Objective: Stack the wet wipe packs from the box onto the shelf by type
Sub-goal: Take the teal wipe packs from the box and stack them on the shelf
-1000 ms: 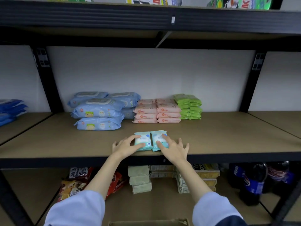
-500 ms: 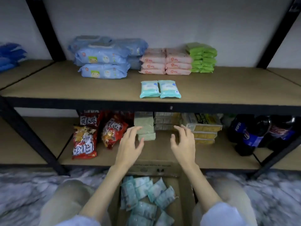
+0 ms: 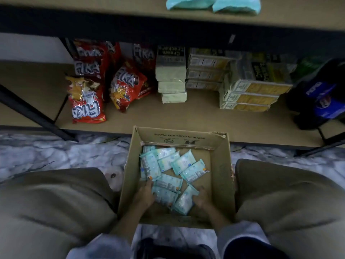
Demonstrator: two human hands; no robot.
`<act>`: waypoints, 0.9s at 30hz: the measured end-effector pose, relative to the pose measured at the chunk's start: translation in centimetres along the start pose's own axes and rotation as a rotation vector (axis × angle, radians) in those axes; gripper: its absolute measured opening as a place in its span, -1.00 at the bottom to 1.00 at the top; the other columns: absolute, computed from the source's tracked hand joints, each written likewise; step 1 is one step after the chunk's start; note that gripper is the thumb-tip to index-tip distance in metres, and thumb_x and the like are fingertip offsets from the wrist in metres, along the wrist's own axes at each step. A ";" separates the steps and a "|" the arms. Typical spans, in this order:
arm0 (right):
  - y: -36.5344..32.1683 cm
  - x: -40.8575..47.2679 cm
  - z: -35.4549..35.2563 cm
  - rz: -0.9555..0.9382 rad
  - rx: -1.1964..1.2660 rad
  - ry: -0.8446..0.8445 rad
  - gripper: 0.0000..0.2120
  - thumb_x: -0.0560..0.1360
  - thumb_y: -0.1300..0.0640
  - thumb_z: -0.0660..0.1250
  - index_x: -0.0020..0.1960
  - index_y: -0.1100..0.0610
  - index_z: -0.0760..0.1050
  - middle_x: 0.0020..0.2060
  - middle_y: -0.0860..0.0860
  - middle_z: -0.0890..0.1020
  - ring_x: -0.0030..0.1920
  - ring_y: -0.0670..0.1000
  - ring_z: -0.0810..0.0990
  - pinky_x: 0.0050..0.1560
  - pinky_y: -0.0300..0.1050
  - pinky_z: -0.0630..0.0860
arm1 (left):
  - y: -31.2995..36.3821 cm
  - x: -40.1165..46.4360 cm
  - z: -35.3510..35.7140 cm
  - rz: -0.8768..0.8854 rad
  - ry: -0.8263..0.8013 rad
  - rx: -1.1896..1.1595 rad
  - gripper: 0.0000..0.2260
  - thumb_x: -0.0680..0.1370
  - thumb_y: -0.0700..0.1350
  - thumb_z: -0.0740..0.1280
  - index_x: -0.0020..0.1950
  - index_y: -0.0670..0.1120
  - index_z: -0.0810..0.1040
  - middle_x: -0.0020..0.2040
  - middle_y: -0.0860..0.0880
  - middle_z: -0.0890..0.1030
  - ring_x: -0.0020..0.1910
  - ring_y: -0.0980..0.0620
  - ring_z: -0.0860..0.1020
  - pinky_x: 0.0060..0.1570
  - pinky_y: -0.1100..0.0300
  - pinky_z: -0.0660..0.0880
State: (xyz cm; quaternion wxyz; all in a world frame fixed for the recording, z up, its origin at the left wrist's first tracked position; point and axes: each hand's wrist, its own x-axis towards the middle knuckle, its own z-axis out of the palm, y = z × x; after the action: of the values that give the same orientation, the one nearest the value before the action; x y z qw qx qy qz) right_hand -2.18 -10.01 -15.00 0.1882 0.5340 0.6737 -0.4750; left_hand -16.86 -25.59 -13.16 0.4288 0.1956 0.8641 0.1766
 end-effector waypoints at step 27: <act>2.0 3.7 4.5 0.161 0.429 0.243 -0.37 0.30 0.48 0.38 0.29 0.18 0.29 0.20 0.19 0.42 0.15 0.16 0.46 0.01 -0.04 0.49 | -3.0 5.4 5.4 -0.189 0.007 -0.407 -0.46 0.33 -0.43 0.44 0.24 -0.12 0.39 0.23 -0.18 0.49 0.22 -0.16 0.46 0.08 0.03 0.50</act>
State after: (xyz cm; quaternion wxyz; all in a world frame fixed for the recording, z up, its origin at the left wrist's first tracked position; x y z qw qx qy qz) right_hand -2.91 -11.83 -20.85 0.0256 0.6667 0.5304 -0.5231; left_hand -16.02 -24.73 -21.31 0.4713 0.0227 0.8264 0.3073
